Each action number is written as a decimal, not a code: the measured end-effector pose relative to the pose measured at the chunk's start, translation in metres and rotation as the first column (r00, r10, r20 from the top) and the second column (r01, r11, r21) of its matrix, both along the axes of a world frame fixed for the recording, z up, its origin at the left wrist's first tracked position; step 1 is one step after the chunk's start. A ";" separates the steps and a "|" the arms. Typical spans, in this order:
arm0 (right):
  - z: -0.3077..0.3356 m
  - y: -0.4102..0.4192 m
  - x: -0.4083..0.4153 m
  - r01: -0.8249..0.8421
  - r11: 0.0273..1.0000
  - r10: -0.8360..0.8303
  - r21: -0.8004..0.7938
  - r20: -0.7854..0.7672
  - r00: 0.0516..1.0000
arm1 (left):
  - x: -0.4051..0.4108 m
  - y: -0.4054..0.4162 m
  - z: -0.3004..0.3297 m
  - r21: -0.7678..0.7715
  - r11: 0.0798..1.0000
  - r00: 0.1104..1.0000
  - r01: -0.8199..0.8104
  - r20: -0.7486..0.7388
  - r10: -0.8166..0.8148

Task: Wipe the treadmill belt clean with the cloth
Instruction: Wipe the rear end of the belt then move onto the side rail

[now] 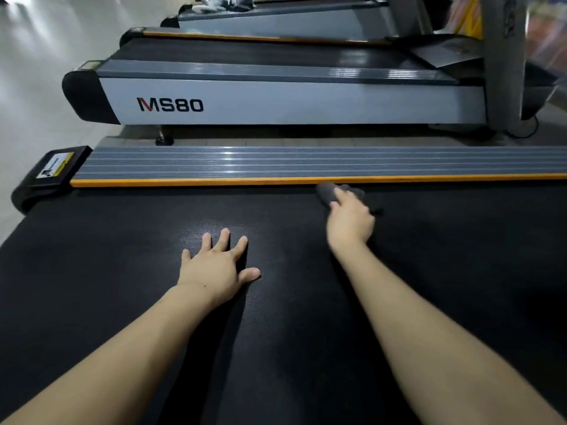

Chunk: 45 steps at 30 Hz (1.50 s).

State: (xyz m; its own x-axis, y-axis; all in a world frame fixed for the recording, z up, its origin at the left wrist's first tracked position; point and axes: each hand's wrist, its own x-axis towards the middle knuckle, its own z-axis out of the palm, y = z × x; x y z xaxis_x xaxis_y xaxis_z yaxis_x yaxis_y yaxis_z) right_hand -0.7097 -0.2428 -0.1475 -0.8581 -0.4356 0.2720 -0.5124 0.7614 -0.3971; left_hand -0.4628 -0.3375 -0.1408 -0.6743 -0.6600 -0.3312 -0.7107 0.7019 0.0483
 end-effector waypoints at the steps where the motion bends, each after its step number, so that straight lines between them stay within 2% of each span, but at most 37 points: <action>1: -0.005 -0.019 0.021 -0.079 0.997 0.079 0.013 -0.015 0.997 | -0.001 0.000 0.001 0.010 1.000 1.000 -0.004 0.002 0.004; 4: -0.013 -0.060 0.078 -0.421 0.902 0.427 0.098 -0.038 0.904 | -0.001 0.000 0.002 0.012 1.000 1.000 -0.007 0.015 0.007; 6: -0.003 -0.053 0.066 -0.600 0.795 0.603 0.096 -0.012 0.797 | 0.000 -0.001 0.002 0.011 1.000 1.000 -0.010 0.014 0.010; 7: 0.000 -0.038 0.046 -0.624 0.775 0.628 0.102 -0.015 0.778 | 0.000 -0.001 0.002 0.013 1.000 1.000 -0.008 0.011 0.008; 9: 0.003 0.003 -0.007 -0.515 0.849 0.522 0.121 -0.030 0.853 | 0.001 0.000 0.000 0.012 1.000 1.000 -0.009 0.000 0.009; 11: 0.003 0.049 -0.058 -0.260 0.962 0.263 0.089 -0.029 0.964 | 0.002 0.001 -0.003 0.009 1.000 1.000 -0.007 -0.006 0.007; 12: 0.005 0.067 -0.073 -0.143 0.988 0.144 0.061 -0.010 0.990 | 0.002 0.001 -0.004 0.005 1.000 1.000 -0.006 -0.008 0.006; 14: 0.007 0.072 -0.074 0.029 0.999 -0.030 0.014 0.015 0.999 | 0.001 0.001 -0.005 -0.005 1.000 1.000 0.003 -0.014 -0.003; 16: 0.006 0.048 -0.047 0.103 0.994 -0.103 -0.019 0.012 0.995 | 0.002 0.000 -0.006 -0.009 1.000 1.000 0.003 -0.021 -0.004; 18: -0.001 0.010 -0.006 0.004 0.999 -0.004 -0.039 0.005 1.000 | 0.001 -0.001 -0.005 -0.007 1.000 1.000 0.002 -0.019 -0.003; 20: -0.010 -0.025 0.045 -0.232 0.973 0.232 0.017 -0.039 0.972 | 0.001 0.001 -0.003 -0.009 1.000 1.000 0.005 -0.019 -0.006; 22: -0.013 -0.037 0.075 -0.492 0.868 0.495 0.073 -0.046 0.867 | 0.002 0.003 -0.001 0.004 1.000 0.999 -0.012 -0.031 0.012; 24: -0.006 -0.021 0.056 -0.615 0.787 0.617 0.055 -0.029 0.786 | 0.003 0.006 -0.001 0.017 0.999 0.999 -0.028 -0.039 0.028; 26: -0.003 0.014 0.016 -0.523 0.847 0.527 0.090 -0.020 0.850 | 0.007 0.007 0.001 0.021 0.999 0.997 -0.047 -0.063 0.049; 29: 0.001 0.079 -0.048 -0.162 0.985 0.163 0.052 -0.010 0.987 | 0.013 0.010 0.009 0.058 0.996 0.996 -0.065 -0.053 0.068; 31: 0.002 0.092 -0.054 -0.008 0.999 0.009 0.054 -0.023 1.000 | 0.015 0.013 0.013 0.102 0.993 0.998 -0.062 0.001 0.062; 33: 0.005 0.071 -0.025 0.098 0.993 -0.097 0.063 -0.023 0.995 | 0.014 0.016 0.012 0.120 0.990 0.998 -0.068 0.020 0.066; 35: 0.000 0.033 0.028 0.019 0.999 -0.019 0.045 0.001 1.000 | 0.011 0.017 0.009 0.118 0.990 0.997 -0.083 0.009 0.082; 37: -0.010 -0.006 0.092 -0.234 0.972 0.234 0.029 -0.034 0.972 | 0.010 0.017 0.007 0.119 0.989 0.996 -0.086 0.003 0.086; 39: -0.014 -0.024 0.136 -0.521 0.853 0.521 0.027 -0.004 0.853 | 0.012 0.017 0.007 0.129 0.987 0.995 -0.097 -0.001 0.097; 40: -0.013 -0.024 0.136 -0.612 0.791 0.612 0.006 0.011 0.791 | 0.013 0.017 0.007 0.135 0.986 0.995 -0.101 -0.003 0.103; 42: -0.010 -0.005 0.107 -0.647 0.763 0.647 -0.017 0.009 0.763 | 0.014 0.020 0.008 0.149 0.983 0.993 -0.112 -0.025 0.117; 45: -0.008 0.048 0.038 -0.402 0.916 0.402 0.005 0.030 0.915 | 0.017 0.022 0.007 0.147 0.983 0.991 -0.113 -0.051 0.122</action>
State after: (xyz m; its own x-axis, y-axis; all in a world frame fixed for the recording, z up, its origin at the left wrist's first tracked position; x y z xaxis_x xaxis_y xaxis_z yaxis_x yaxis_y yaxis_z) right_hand -0.6715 -0.1945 -0.1558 -0.6171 -0.7481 0.2440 -0.7650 0.4979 -0.4084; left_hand -0.4457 -0.3157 -0.1337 -0.6163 -0.6843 -0.3898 -0.7806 0.5964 0.1873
